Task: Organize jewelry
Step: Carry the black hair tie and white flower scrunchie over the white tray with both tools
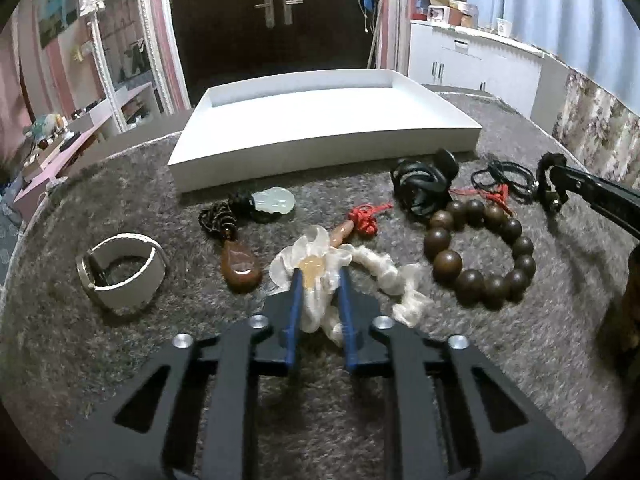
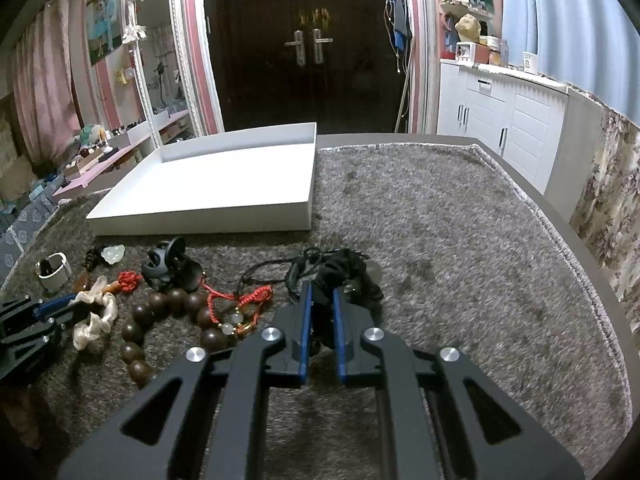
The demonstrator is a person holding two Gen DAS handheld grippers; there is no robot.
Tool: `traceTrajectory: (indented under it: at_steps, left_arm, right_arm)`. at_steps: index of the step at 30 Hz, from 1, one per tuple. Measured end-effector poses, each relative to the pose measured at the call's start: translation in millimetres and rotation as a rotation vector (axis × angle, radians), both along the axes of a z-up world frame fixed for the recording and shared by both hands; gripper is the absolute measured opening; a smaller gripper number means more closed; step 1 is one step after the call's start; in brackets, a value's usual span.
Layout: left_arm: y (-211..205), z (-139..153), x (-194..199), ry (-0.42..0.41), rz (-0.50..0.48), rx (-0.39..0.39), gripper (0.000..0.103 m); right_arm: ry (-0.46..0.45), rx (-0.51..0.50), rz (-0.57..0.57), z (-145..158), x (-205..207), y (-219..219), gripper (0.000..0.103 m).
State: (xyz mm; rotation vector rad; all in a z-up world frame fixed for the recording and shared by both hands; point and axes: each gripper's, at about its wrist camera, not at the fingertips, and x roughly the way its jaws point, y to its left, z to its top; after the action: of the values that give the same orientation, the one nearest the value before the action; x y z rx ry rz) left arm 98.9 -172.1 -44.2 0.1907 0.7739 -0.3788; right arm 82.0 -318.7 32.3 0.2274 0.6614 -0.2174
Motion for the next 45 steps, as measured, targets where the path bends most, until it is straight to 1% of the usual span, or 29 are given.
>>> traceTrajectory:
  at_steps: [2,3,4,9,15,24,26,29,31,33,37,39,41,45]
  left_arm:
    - [3.4,2.9,-1.8,-0.011,0.004,-0.021,0.011]
    - [5.6,6.0,-3.5,-0.019,0.004,-0.028,0.006]
    - [6.9,9.3,-5.1,-0.028,0.006,-0.034,0.005]
    - [16.0,39.4,-10.5,-0.088,0.013,-0.075,0.005]
    - [31.6,73.3,-3.3,-0.144,0.032,-0.103,0.005]
    - [43.1,129.2,35.8,-0.248,0.083,-0.12,0.005]
    - [44.4,139.8,48.2,-0.255,0.09,-0.136,0.005]
    - [45.9,148.1,68.2,-0.258,0.108,-0.161,0.005]
    - [44.8,149.4,80.2,-0.264,0.124,-0.161,0.005]
    - [47.2,147.9,95.3,-0.255,0.137,-0.181,0.005]
    - [45.1,131.4,122.6,-0.202,0.143,-0.203,0.005]
    - [42.3,118.4,131.1,-0.184,0.144,-0.195,0.005]
    - [42.1,108.4,135.8,-0.183,0.151,-0.184,0.005]
    - [42.1,90.7,141.5,-0.164,0.151,-0.208,0.005]
  right_arm:
    - [-0.01,0.003,0.004,3.7,-2.0,0.3,0.009]
    - [-0.016,0.002,0.007,6.8,-3.5,1.0,0.009]
    - [-0.022,0.001,0.01,10.2,-4.7,1.2,0.009]
    - [-0.07,-0.007,0.025,35.0,-9.0,4.2,0.009]
    - [-0.113,-0.042,0.037,61.2,-7.2,13.7,0.009]
    - [-0.168,-0.113,0.071,104.9,21.4,23.7,0.009]
    - [-0.189,-0.116,0.086,113.0,31.0,23.6,0.009]
    - [-0.205,-0.119,0.1,121.4,48.3,24.3,0.009]
    - [-0.204,-0.119,0.113,124.0,60.0,24.9,0.009]
    - [-0.197,-0.124,0.12,124.5,75.5,26.3,0.01]
    - [-0.161,-0.115,0.142,116.8,104.8,29.2,0.009]
    - [-0.15,-0.108,0.149,111.1,114.9,28.8,0.009]
    - [-0.136,-0.098,0.155,102.9,123.0,29.5,0.009]
    - [-0.101,-0.093,0.154,79.0,134.8,32.5,0.009]
